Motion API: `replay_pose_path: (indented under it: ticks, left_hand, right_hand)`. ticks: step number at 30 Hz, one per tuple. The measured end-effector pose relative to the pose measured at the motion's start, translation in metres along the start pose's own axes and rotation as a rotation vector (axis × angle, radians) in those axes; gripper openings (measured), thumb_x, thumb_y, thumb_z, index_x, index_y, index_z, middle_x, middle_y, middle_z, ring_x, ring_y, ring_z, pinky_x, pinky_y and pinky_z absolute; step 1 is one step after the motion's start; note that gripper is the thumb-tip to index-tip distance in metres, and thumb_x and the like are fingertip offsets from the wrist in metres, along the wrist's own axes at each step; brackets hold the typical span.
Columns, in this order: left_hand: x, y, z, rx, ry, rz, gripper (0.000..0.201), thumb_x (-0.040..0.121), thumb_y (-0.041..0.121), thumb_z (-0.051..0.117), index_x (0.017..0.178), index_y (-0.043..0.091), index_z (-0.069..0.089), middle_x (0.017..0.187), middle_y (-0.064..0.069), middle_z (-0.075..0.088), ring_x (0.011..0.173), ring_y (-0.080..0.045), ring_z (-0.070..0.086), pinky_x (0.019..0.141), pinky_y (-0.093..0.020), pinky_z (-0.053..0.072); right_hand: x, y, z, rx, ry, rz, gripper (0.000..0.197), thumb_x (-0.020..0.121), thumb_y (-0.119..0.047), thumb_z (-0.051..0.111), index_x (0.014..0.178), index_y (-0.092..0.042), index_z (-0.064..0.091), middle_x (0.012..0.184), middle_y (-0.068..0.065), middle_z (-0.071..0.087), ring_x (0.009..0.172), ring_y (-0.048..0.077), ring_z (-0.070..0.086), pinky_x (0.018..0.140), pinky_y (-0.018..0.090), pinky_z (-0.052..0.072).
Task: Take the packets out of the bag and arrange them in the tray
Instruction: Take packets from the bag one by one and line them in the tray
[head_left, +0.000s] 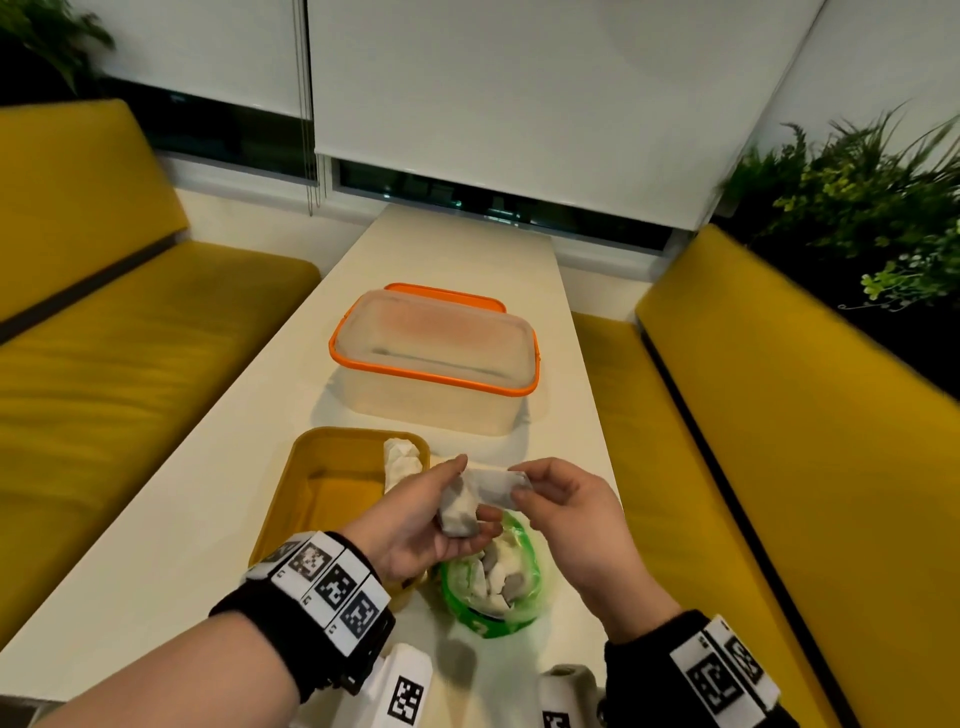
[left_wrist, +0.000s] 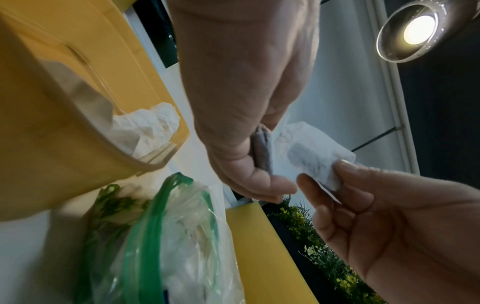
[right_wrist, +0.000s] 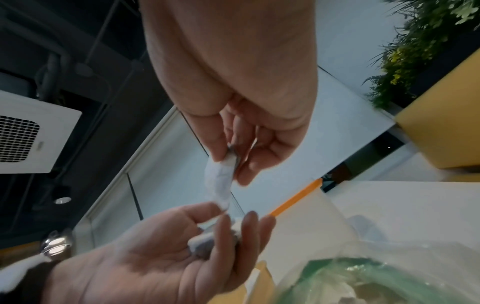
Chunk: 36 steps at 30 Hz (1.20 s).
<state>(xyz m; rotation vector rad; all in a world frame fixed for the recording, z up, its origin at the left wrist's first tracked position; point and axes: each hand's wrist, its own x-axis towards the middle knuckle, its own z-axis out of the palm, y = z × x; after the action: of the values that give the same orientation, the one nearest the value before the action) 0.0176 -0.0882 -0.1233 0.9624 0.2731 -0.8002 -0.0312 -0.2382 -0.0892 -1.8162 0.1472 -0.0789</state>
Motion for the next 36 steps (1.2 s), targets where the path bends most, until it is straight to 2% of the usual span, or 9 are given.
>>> replay_pose_path:
  ticks: [4, 6, 8, 13, 17, 20, 24, 30, 36]
  left_hand:
    - [-0.001, 0.001, 0.000, -0.020, -0.078, -0.002, 0.070, 0.085, 0.064, 0.048, 0.120, 0.004, 0.057, 0.092, -0.019, 0.066, 0.078, -0.027, 0.066, 0.068, -0.034, 0.059]
    - [-0.003, 0.000, 0.002, 0.008, -0.097, 0.022, 0.060, 0.087, 0.058, 0.050, 0.116, 0.006, 0.060, 0.095, -0.015, 0.067, 0.083, -0.025, 0.065, 0.074, -0.033, 0.058]
    - [-0.004, -0.002, 0.001, 0.080, -0.022, 0.057, 0.037, 0.094, 0.038, 0.053, 0.112, 0.007, 0.059, 0.086, -0.012, 0.066, 0.075, -0.022, 0.063, 0.061, -0.029, 0.056]
    - [-0.007, -0.009, -0.011, 0.057, 0.036, 0.075, 0.012, 0.096, 0.013, 0.050, 0.103, 0.007, 0.058, 0.064, -0.007, 0.064, 0.048, -0.013, 0.060, 0.045, -0.023, 0.052]
    - [-0.012, -0.008, -0.015, 0.100, -0.016, 0.056, 0.014, 0.094, 0.020, 0.054, 0.102, 0.009, 0.055, 0.068, -0.008, 0.060, 0.055, -0.015, 0.059, 0.048, -0.023, 0.052]
    - [-0.016, -0.008, -0.016, 0.066, -0.039, 0.041, 0.013, 0.093, 0.005, 0.046, 0.103, 0.004, 0.054, 0.076, -0.014, 0.062, 0.060, -0.020, 0.063, 0.049, -0.025, 0.055]
    - [-0.020, -0.009, -0.024, 0.057, -0.031, 0.076, 0.024, 0.090, -0.007, 0.037, 0.106, 0.006, 0.051, 0.078, -0.015, 0.060, 0.061, -0.021, 0.063, 0.046, -0.023, 0.053]
    - [-0.022, -0.005, -0.046, -0.054, 0.044, 0.085, 0.028, 0.090, -0.004, 0.041, 0.114, 0.007, 0.051, 0.080, -0.014, 0.061, 0.064, -0.020, 0.060, 0.045, -0.022, 0.052]
    - [-0.021, -0.005, -0.042, -0.013, 0.056, 0.081, 0.022, 0.092, 0.000, 0.045, 0.112, 0.008, 0.053, 0.081, -0.014, 0.064, 0.062, -0.019, 0.063, 0.047, -0.022, 0.053]
  right_hand:
    - [-0.007, 0.001, 0.009, -0.222, 0.130, -0.190, 0.018, 0.088, -0.009, 0.063, 0.094, -0.024, 0.070, 0.092, -0.016, 0.068, 0.078, -0.006, 0.063, 0.076, 0.010, 0.045]
    - [-0.011, 0.010, 0.019, -0.511, -0.004, -0.337, 0.017, 0.087, -0.021, 0.061, 0.098, -0.028, 0.072, 0.092, -0.016, 0.065, 0.081, -0.003, 0.056, 0.078, 0.018, 0.045]
    - [-0.014, 0.022, 0.028, -0.643, -0.205, -0.367, 0.019, 0.083, -0.036, 0.056, 0.094, -0.027, 0.070, 0.088, -0.010, 0.066, 0.079, 0.007, 0.055, 0.076, 0.030, 0.048]
    - [-0.011, 0.026, 0.029, -0.441, -0.160, -0.245, 0.013, 0.085, -0.030, 0.063, 0.092, -0.031, 0.074, 0.098, -0.011, 0.070, 0.094, 0.001, 0.058, 0.085, 0.019, 0.044]
    - [-0.001, 0.025, 0.023, -0.360, -0.082, -0.186, 0.029, 0.086, -0.015, 0.064, 0.076, -0.042, 0.061, 0.085, -0.019, 0.067, 0.087, -0.007, 0.059, 0.075, 0.007, 0.041]
    - [0.004, 0.024, 0.022, -0.360, -0.049, -0.180, 0.026, 0.085, -0.014, 0.064, 0.079, -0.038, 0.061, 0.086, -0.015, 0.066, 0.084, -0.004, 0.059, 0.068, 0.003, 0.040]
    - [0.016, 0.024, 0.013, -0.535, -0.006, -0.151, 0.017, 0.085, -0.011, 0.058, 0.087, -0.025, 0.068, 0.088, -0.009, 0.066, 0.081, 0.005, 0.058, 0.069, 0.013, 0.042]
    - [0.015, 0.054, 0.016, -1.317, -0.402, -0.005, 0.029, 0.081, -0.042, 0.057, 0.107, -0.030, 0.060, 0.104, -0.003, 0.064, 0.106, 0.023, 0.052, 0.084, 0.035, 0.034]
    - [0.015, 0.071, 0.023, -1.208, -0.347, 0.020, 0.017, 0.082, -0.027, 0.051, 0.095, -0.028, 0.063, 0.098, -0.004, 0.066, 0.100, 0.023, 0.055, 0.080, 0.034, 0.034]
